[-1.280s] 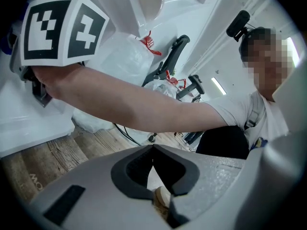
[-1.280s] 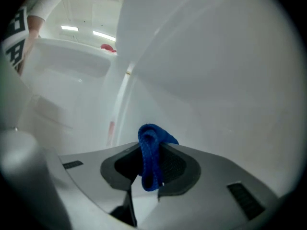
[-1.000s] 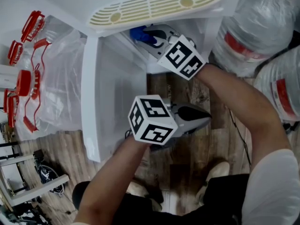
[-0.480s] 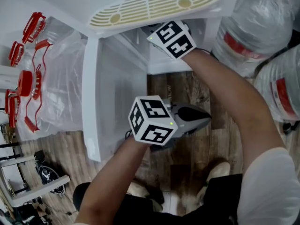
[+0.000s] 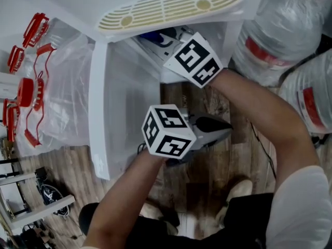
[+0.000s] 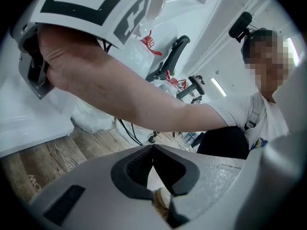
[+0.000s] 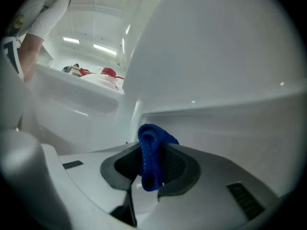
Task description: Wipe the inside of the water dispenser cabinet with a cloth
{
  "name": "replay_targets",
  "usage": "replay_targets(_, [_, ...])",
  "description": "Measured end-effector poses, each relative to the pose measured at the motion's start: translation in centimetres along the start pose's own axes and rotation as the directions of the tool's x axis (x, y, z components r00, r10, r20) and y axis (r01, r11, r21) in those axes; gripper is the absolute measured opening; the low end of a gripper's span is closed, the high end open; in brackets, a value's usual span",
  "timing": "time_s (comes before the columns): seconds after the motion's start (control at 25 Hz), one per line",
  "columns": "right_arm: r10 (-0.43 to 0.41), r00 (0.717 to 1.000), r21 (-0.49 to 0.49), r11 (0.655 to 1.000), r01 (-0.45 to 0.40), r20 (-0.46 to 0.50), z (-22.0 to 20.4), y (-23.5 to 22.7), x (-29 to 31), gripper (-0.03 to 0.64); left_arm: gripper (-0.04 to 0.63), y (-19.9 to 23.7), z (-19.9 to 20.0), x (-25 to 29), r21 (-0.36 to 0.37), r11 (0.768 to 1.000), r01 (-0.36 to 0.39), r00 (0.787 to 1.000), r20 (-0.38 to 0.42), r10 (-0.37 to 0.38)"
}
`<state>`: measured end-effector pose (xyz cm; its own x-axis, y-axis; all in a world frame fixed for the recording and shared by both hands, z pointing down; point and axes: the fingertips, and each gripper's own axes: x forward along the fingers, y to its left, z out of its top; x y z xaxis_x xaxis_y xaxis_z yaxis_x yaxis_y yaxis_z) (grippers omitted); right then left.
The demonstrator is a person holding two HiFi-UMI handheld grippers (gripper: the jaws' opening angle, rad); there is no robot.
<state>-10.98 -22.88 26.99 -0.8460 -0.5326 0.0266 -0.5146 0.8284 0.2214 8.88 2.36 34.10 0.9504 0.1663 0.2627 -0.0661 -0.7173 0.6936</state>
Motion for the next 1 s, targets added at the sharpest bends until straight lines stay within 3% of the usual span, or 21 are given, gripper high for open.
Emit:
replay_targets(0.16, [0.014,0.999,-0.005,1.000,-0.014,0.045,1.4,0.6,-1.1,0.086,0.000,0.0,-0.2,0.0,-0.008,1.000,-0.003,1.000,0.000,0.003])
replay_targets(0.36, [-0.116,0.993,0.024,0.993,0.115,0.017,0.2,-3.2,-0.5,0.087,0.000,0.1,-0.2,-0.1,-0.006,1.000,-0.006,1.000,0.000,0.006])
replay_targets(0.48, [-0.137,0.991,0.006,0.991,0.137,0.012,-0.2,-4.2,0.8,0.087,0.000,0.2,-0.1,-0.1,-0.006,1.000,-0.008,1.000,0.005,0.008])
replay_targets(0.88, [-0.028,0.998,-0.097,0.995,0.033,0.060,1.9,1.7,-1.0,0.087,0.000,0.1,-0.3,0.1,-0.008,1.000,0.010,1.000,0.012,-0.010])
replay_targets(1.0, [0.030,0.995,-0.082,0.996,-0.021,0.099,2.6,3.1,-2.0,0.087,0.000,0.0,-0.6,0.2,-0.009,1.000,0.016,1.000,0.006,-0.016])
